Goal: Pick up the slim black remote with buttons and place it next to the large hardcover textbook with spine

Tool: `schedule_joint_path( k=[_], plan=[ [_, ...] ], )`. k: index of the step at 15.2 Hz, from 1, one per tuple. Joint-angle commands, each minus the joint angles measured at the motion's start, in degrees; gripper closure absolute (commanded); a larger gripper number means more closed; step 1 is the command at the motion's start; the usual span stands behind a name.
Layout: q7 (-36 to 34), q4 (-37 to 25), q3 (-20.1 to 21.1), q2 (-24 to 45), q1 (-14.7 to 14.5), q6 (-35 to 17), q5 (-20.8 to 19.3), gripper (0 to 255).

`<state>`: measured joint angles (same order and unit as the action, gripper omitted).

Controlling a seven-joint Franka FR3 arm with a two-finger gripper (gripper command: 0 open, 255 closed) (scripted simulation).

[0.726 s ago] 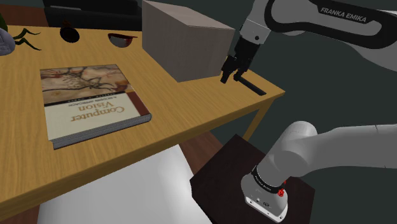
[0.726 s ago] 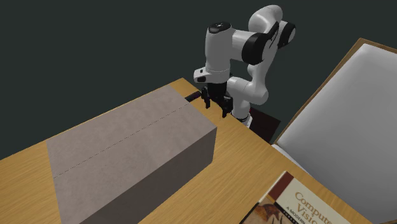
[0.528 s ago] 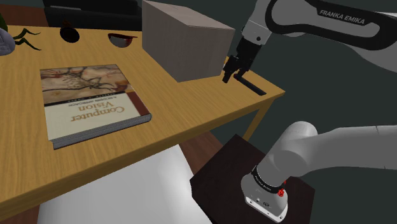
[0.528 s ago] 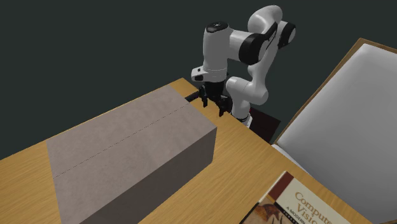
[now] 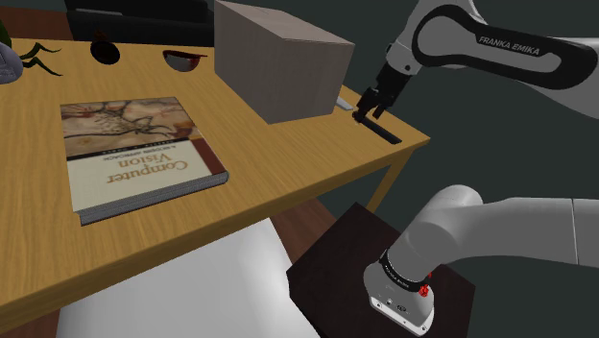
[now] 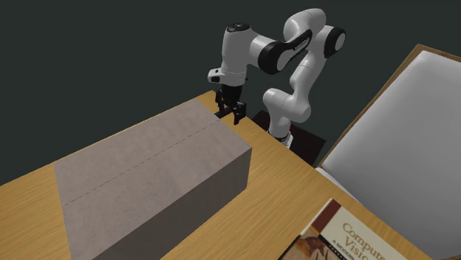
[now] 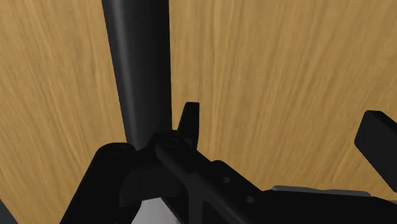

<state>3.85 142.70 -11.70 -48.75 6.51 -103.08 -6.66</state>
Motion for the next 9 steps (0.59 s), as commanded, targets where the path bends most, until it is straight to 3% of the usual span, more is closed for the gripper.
schedule_joint_path(
  k=[1,5,9],
  plan=[
    [1.7,0.6,-2.0,0.1,1.4,-2.2,-2.2,0],
    [5.1,1.0,-6.0,0.4,4.2,-6.2,-6.2,0],
    [5.4,2.9,-7.1,1.1,4.6,-9.2,-7.1,0]
  ],
)
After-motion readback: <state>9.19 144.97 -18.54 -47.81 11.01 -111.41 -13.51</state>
